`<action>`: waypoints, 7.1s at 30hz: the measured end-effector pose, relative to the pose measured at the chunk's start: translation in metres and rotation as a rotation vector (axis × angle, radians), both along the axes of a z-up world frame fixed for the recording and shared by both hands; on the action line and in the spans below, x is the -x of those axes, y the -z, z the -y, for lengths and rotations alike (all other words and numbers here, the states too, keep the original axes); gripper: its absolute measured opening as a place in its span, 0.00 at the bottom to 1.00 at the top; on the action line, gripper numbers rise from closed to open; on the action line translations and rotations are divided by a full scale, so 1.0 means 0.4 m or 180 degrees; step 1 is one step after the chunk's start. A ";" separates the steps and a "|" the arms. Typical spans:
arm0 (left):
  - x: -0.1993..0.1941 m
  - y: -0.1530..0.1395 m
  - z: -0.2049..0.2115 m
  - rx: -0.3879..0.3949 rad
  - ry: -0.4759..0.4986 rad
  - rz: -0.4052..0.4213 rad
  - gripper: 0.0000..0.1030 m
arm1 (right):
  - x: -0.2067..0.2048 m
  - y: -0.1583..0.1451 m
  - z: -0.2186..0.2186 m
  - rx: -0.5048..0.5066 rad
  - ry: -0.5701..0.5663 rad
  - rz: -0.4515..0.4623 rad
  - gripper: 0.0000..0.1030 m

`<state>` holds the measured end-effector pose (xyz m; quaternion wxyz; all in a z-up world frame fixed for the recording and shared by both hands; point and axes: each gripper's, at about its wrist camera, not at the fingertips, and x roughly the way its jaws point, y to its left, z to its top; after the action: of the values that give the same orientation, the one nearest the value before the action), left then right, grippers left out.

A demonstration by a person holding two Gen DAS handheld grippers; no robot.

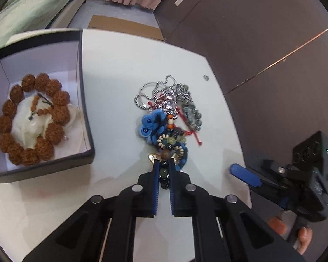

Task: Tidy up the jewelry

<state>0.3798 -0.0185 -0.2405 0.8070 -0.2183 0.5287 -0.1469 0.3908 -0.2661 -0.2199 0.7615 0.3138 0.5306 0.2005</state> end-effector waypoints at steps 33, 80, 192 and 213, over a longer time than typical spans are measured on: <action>0.097 -0.297 -0.224 0.0091 -0.0362 0.0612 0.05 | -0.114 0.035 -0.241 0.0389 -0.0303 -0.0082 0.20; 0.156 -0.263 -0.360 -0.0088 -0.0951 0.0632 0.91 | -0.039 -0.182 -0.300 0.0343 -0.0522 0.0556 0.87; 0.031 -0.280 -0.222 -0.0671 -0.0653 0.0480 0.13 | -0.074 -0.297 -0.263 0.0806 -0.0962 0.1111 0.09; 0.121 -0.224 -0.434 -0.0581 -0.1119 0.0297 0.57 | -0.066 -0.240 -0.562 0.0481 -0.1288 0.0789 0.21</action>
<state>0.3313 0.1552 -0.1507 0.8603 -0.2261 0.4556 0.0348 0.4172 -0.0413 -0.1238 0.7863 0.1165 0.4987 0.3456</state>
